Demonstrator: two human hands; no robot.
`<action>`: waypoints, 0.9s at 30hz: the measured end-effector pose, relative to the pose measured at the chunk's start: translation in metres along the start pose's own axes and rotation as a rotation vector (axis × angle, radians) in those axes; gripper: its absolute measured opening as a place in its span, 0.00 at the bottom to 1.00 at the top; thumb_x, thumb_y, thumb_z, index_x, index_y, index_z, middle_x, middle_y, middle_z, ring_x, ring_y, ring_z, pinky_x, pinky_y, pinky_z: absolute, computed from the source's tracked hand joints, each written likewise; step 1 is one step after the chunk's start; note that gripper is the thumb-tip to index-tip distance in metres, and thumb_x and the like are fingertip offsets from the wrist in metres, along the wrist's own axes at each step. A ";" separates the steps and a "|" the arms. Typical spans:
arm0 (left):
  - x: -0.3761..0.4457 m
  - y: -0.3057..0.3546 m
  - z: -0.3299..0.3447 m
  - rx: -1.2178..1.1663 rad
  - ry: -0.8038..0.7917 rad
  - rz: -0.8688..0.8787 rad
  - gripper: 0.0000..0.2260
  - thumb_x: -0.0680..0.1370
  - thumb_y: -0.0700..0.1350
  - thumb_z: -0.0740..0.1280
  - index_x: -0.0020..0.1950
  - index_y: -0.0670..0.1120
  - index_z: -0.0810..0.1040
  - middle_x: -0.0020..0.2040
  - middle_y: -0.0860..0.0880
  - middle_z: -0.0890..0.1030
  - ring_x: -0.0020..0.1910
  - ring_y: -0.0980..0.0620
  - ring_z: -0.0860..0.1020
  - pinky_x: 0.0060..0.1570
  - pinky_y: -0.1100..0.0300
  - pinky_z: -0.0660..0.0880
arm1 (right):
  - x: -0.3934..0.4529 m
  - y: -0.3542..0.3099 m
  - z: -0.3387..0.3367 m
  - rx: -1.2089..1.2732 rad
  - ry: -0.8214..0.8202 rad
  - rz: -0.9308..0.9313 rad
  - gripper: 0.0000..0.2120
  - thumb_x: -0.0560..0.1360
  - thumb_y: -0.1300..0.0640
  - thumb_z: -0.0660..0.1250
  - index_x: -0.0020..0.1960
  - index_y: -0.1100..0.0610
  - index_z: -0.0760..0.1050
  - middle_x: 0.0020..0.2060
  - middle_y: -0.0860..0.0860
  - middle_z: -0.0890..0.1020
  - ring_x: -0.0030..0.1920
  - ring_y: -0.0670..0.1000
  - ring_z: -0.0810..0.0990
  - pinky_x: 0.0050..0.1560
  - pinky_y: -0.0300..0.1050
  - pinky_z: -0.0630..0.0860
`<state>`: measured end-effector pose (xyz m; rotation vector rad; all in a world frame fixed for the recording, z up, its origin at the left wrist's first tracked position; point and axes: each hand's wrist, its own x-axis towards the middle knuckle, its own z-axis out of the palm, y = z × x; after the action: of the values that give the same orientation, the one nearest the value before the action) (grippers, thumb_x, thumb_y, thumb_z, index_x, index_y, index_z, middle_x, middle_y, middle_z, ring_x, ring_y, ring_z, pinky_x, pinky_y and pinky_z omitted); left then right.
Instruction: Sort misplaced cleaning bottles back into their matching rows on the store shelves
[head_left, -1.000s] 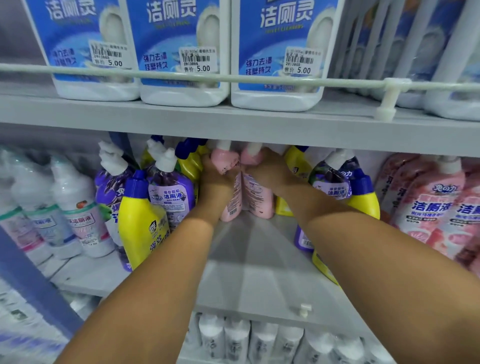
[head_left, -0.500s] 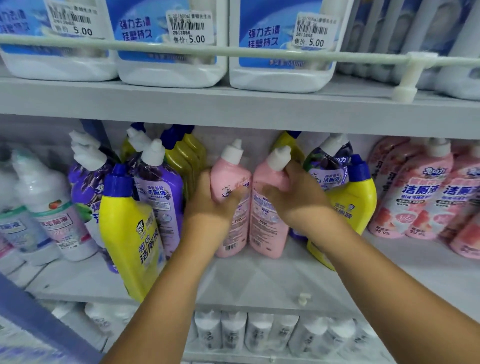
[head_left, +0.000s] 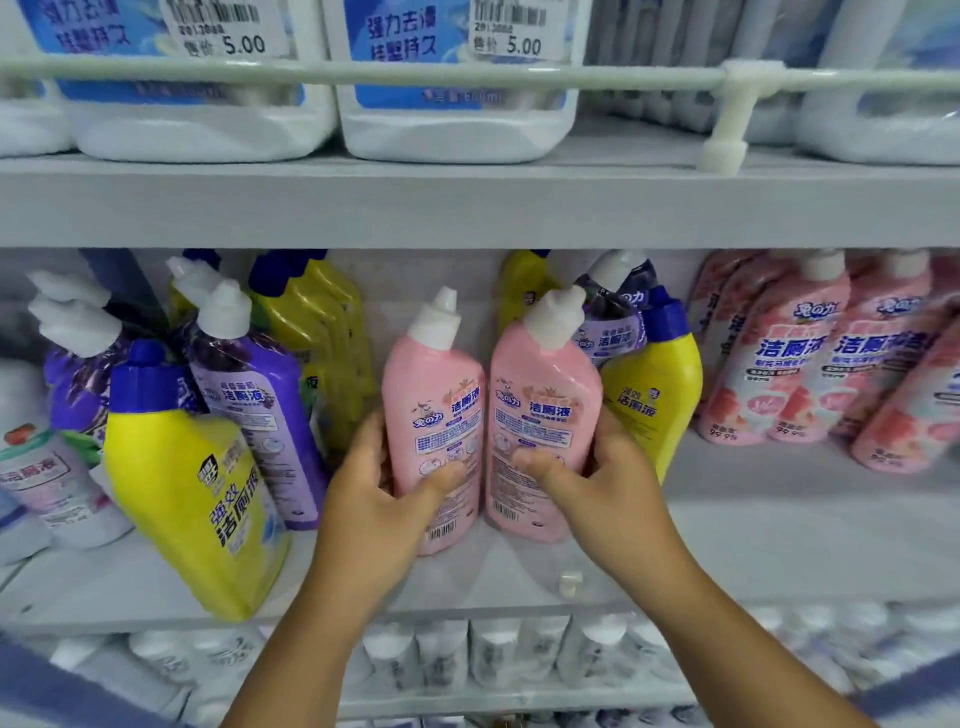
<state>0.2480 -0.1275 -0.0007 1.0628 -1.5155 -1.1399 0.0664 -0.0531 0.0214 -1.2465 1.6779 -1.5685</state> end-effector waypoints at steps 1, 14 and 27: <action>-0.005 0.005 0.004 -0.012 -0.005 0.011 0.24 0.71 0.38 0.79 0.62 0.54 0.76 0.52 0.57 0.86 0.51 0.58 0.85 0.49 0.59 0.81 | -0.004 -0.003 -0.009 0.023 -0.006 -0.019 0.19 0.73 0.63 0.76 0.60 0.50 0.78 0.51 0.42 0.87 0.53 0.41 0.85 0.52 0.37 0.80; -0.065 0.052 0.145 -0.096 -0.118 0.061 0.23 0.70 0.31 0.77 0.56 0.53 0.78 0.49 0.56 0.87 0.47 0.58 0.86 0.43 0.66 0.81 | -0.039 0.023 -0.188 0.145 0.130 -0.032 0.19 0.72 0.64 0.76 0.59 0.47 0.79 0.51 0.45 0.87 0.53 0.47 0.86 0.53 0.45 0.82; -0.074 0.042 0.297 -0.059 0.057 0.097 0.24 0.71 0.43 0.80 0.58 0.66 0.77 0.52 0.61 0.86 0.50 0.60 0.85 0.50 0.56 0.80 | -0.017 0.086 -0.298 -0.023 0.498 -0.141 0.25 0.72 0.59 0.77 0.65 0.49 0.72 0.58 0.48 0.78 0.57 0.46 0.80 0.59 0.52 0.78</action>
<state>-0.0316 0.0026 -0.0132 0.9636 -1.4643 -1.0715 -0.2047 0.0963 -0.0069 -1.0590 1.9380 -2.0801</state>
